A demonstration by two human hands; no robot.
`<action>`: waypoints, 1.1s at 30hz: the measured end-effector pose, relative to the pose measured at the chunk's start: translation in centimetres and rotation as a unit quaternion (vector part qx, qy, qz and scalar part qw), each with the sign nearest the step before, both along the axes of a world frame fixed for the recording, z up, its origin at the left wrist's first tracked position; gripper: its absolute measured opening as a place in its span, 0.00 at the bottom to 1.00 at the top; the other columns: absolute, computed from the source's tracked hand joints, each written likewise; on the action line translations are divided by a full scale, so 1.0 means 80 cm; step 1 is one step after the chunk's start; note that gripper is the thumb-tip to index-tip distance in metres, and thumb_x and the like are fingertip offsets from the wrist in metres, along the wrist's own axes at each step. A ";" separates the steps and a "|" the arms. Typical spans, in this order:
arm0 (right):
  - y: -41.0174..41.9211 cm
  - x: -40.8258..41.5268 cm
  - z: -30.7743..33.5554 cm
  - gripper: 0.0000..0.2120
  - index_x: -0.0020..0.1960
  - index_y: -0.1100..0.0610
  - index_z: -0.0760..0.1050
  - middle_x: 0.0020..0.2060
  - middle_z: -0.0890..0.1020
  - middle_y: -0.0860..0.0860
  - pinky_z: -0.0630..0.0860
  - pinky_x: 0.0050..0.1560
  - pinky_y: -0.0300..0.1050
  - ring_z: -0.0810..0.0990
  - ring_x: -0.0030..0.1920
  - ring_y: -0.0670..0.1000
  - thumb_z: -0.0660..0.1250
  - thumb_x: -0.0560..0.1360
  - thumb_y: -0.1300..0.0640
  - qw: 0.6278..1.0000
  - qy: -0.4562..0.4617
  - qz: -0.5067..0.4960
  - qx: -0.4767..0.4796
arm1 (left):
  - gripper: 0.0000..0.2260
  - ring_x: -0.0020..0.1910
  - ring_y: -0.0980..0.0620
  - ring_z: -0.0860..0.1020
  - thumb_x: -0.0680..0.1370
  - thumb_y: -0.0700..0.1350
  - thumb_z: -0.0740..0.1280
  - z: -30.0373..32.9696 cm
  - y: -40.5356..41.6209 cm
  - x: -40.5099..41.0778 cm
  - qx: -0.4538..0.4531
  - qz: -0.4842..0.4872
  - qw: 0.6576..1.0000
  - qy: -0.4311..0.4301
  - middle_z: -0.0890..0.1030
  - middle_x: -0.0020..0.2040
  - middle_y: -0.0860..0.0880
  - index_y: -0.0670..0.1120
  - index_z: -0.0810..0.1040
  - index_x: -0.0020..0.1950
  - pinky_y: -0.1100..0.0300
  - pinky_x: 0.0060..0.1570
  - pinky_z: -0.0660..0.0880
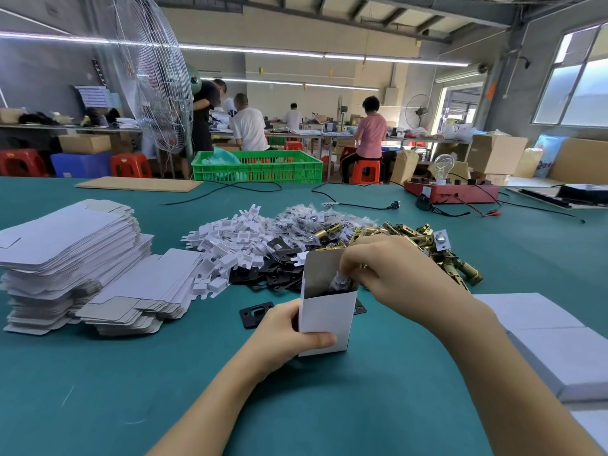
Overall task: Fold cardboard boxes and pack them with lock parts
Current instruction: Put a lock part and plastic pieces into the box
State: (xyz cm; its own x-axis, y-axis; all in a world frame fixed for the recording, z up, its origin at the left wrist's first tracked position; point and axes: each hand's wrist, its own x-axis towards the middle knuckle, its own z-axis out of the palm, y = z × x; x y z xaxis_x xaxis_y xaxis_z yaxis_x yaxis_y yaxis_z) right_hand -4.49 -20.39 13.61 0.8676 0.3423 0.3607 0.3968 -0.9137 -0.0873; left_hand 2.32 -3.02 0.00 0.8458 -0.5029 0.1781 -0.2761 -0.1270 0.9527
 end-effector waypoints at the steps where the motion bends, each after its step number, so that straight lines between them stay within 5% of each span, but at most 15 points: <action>1: 0.001 0.000 -0.001 0.13 0.51 0.54 0.80 0.47 0.79 0.48 0.72 0.51 0.48 0.74 0.51 0.50 0.59 0.77 0.66 1.000 0.004 -0.003 -0.011 | 0.20 0.52 0.55 0.82 0.60 0.54 0.78 0.000 0.000 0.000 -0.001 0.000 1.000 0.000 0.85 0.50 0.55 0.61 0.82 0.52 0.58 0.53 0.79; 7: 0.020 0.001 -0.006 0.16 0.54 0.51 0.79 0.49 0.77 0.48 0.75 0.48 0.49 0.74 0.52 0.51 0.57 0.77 0.66 0.999 0.021 -0.023 -0.040 | 0.21 0.54 0.51 0.82 0.62 0.52 0.78 0.000 0.000 0.000 -0.005 -0.003 1.000 0.003 0.85 0.51 0.51 0.56 0.83 0.54 0.52 0.55 0.78; 12: 0.019 -0.004 -0.002 0.07 0.54 0.55 0.72 0.43 0.81 0.50 0.75 0.43 0.54 0.76 0.41 0.52 0.64 0.76 0.63 0.996 -0.039 0.001 0.074 | 0.20 0.53 0.54 0.82 0.64 0.48 0.77 0.000 0.000 0.000 -0.003 -0.004 1.000 0.002 0.85 0.51 0.53 0.54 0.82 0.55 0.59 0.53 0.78; 15: 0.028 -0.003 -0.008 0.05 0.48 0.57 0.75 0.39 0.81 0.50 0.74 0.41 0.53 0.76 0.39 0.53 0.64 0.74 0.64 0.996 -0.055 0.035 0.059 | 0.19 0.51 0.54 0.82 0.64 0.47 0.77 0.000 0.000 0.000 -0.004 -0.002 1.000 0.006 0.85 0.50 0.53 0.53 0.82 0.54 0.63 0.48 0.78; 21: 0.042 0.009 -0.032 0.05 0.46 0.56 0.79 0.38 0.81 0.47 0.75 0.44 0.44 0.79 0.41 0.49 0.67 0.74 0.64 0.991 -0.027 0.068 0.111 | 0.16 0.44 0.60 0.81 0.64 0.48 0.77 0.002 0.002 -0.001 -0.005 -0.003 1.000 0.012 0.84 0.44 0.57 0.53 0.81 0.50 0.70 0.39 0.73; 24: 0.035 0.008 -0.026 0.06 0.46 0.58 0.80 0.36 0.80 0.44 0.73 0.41 0.33 0.78 0.38 0.43 0.67 0.74 0.67 0.982 -0.020 0.087 0.166 | 0.18 0.47 0.58 0.82 0.64 0.48 0.78 0.000 0.001 0.000 -0.013 -0.009 1.000 0.019 0.85 0.47 0.56 0.54 0.82 0.52 0.68 0.42 0.74; 26: 0.026 0.007 -0.019 0.06 0.46 0.59 0.80 0.37 0.82 0.48 0.74 0.42 0.36 0.79 0.39 0.44 0.68 0.73 0.67 0.977 -0.049 0.057 0.197 | 0.20 0.51 0.55 0.82 0.63 0.50 0.78 -0.001 0.002 0.000 -0.020 -0.012 0.999 0.023 0.85 0.50 0.53 0.55 0.82 0.54 0.65 0.46 0.76; 33: 0.003 -0.001 -0.002 0.11 0.49 0.56 0.81 0.42 0.84 0.47 0.75 0.47 0.38 0.81 0.43 0.44 0.64 0.75 0.67 0.993 0.029 0.032 0.110 | 0.19 0.51 0.56 0.82 0.62 0.52 0.78 -0.001 0.000 0.002 -0.019 -0.016 0.999 0.020 0.85 0.50 0.54 0.60 0.82 0.52 0.65 0.47 0.77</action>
State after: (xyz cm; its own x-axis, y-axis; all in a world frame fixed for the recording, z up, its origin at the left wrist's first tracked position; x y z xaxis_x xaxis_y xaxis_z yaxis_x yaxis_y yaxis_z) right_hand -4.58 -20.17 13.45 0.8682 0.3163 0.3824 0.4421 -0.8429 -0.3067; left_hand 2.48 -3.01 -0.06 0.8365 -0.5227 0.1645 -0.2415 -0.0821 0.9669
